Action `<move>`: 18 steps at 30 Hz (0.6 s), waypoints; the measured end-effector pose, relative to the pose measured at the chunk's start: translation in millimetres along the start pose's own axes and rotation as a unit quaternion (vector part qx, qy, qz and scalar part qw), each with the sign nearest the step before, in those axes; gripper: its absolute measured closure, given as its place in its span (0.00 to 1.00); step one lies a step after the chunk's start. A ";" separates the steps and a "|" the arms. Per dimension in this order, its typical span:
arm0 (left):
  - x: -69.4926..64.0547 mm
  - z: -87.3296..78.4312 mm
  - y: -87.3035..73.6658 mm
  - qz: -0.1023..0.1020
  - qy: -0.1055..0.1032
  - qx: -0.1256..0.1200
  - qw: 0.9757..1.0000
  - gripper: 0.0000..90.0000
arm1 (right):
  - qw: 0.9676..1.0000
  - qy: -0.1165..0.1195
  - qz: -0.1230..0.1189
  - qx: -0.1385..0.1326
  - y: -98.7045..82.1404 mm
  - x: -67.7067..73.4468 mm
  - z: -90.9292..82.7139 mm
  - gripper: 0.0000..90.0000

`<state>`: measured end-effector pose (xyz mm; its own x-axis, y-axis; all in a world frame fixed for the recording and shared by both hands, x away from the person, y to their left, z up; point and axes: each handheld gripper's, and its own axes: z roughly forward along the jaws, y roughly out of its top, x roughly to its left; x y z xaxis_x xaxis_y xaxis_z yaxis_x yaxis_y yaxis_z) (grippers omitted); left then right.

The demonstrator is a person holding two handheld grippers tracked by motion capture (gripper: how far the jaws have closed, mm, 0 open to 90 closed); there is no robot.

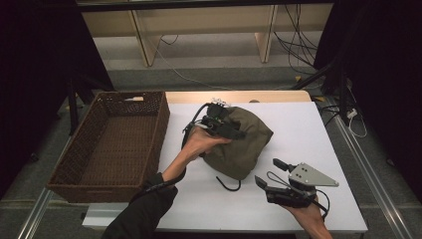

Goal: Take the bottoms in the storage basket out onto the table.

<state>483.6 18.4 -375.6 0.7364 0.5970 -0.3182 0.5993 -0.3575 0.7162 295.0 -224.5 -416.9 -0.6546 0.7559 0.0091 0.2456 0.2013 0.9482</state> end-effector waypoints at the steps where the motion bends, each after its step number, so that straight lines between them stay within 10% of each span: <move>1: 0.7 -3.2 -1.1 -0.002 0.001 -0.002 1.000 0.10 | 1.000 0.000 0.000 0.002 0.1 0.2 -0.2 0.24; 18: 5.2 -24.8 -19.0 -0.012 0.004 -0.042 0.999 0.02 | 1.000 -0.001 0.001 0.003 -0.1 -0.2 0.4 0.24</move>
<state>468.2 46.1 -375.4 0.7197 0.6103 -0.3310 0.5875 -0.2813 0.7587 295.4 -224.4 -417.1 -0.6522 0.7579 0.0109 0.2513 0.2026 0.9465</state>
